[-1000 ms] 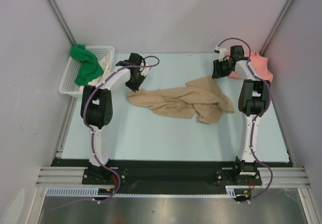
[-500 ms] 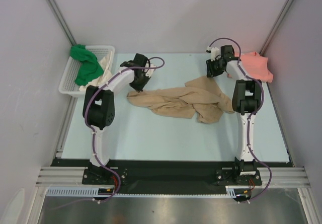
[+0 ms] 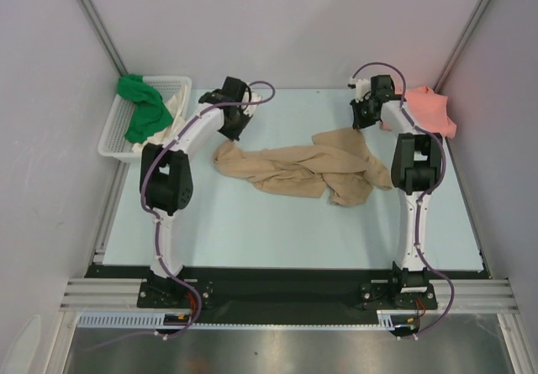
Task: Fold and stack the t-shirts
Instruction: Flatten the tshirt out
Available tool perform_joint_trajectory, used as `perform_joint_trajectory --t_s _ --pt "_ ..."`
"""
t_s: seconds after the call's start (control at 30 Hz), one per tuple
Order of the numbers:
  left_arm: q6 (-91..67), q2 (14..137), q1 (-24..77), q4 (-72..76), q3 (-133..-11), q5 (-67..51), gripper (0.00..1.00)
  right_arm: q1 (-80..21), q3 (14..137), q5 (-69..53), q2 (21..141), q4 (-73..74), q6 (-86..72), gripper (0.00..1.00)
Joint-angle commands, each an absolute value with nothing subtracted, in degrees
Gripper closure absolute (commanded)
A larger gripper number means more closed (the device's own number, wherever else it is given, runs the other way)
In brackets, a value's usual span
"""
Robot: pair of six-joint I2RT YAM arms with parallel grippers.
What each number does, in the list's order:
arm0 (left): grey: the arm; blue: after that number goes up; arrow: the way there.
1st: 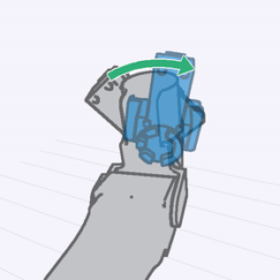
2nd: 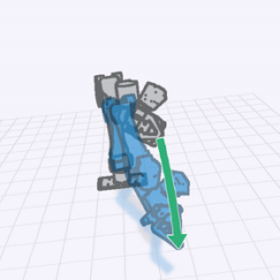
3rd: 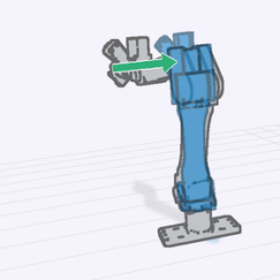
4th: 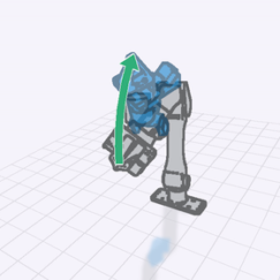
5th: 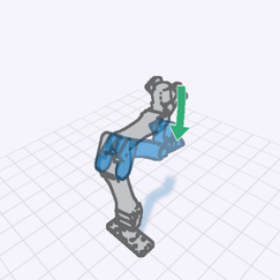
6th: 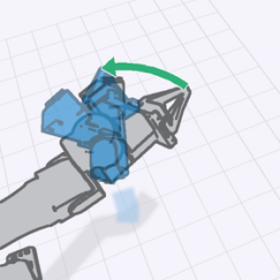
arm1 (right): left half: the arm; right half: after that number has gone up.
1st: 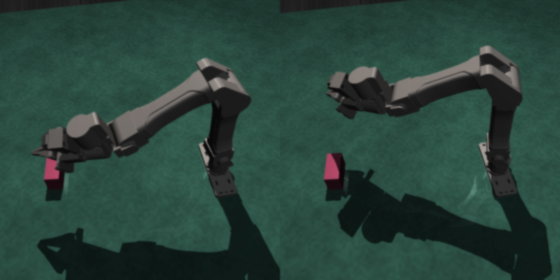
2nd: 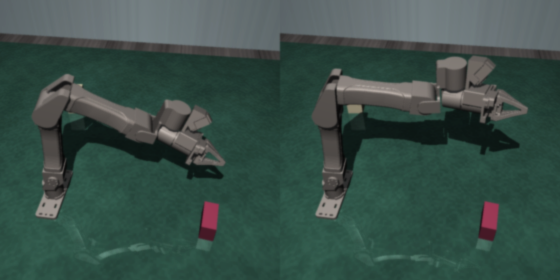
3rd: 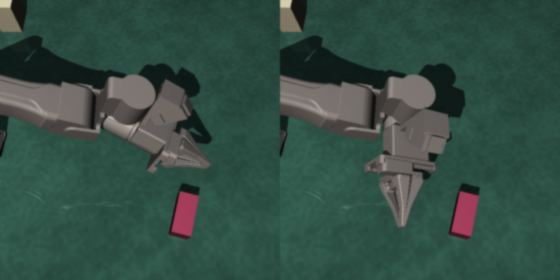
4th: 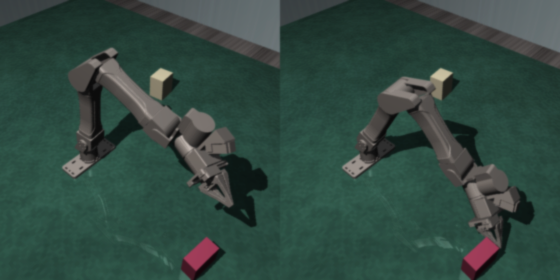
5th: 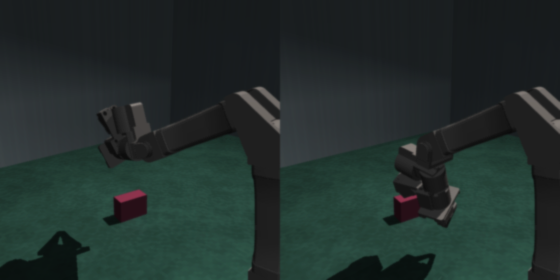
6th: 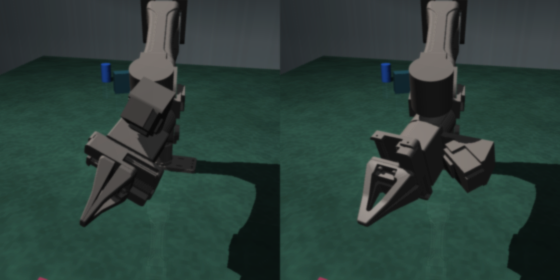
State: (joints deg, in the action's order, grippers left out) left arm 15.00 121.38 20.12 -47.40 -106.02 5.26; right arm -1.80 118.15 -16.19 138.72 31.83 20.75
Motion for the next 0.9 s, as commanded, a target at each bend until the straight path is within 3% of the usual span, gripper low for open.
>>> perform_joint_trajectory --t_s 0.0,0.2,0.5,0.73,0.87 --pt "14.50 120.85 20.74 -49.47 -117.84 6.07 1.00 -0.97 117.60 -12.66 126.05 30.50 22.41 1.00" --pt "13.01 115.50 21.27 -52.91 -127.88 3.00 1.00 -0.44 113.48 -10.55 108.83 31.47 21.44 1.00" --pt "16.07 95.29 25.66 -50.89 -122.96 3.25 1.00 7.11 102.92 -11.68 80.72 30.67 18.55 1.00" --pt "21.97 82.37 27.16 -48.96 -123.40 6.59 1.00 10.46 104.50 -14.24 67.88 33.31 19.07 1.00" --pt "27.59 76.48 27.60 -52.46 -123.05 1.87 1.00 10.46 104.77 -13.28 61.36 31.82 18.20 1.00"
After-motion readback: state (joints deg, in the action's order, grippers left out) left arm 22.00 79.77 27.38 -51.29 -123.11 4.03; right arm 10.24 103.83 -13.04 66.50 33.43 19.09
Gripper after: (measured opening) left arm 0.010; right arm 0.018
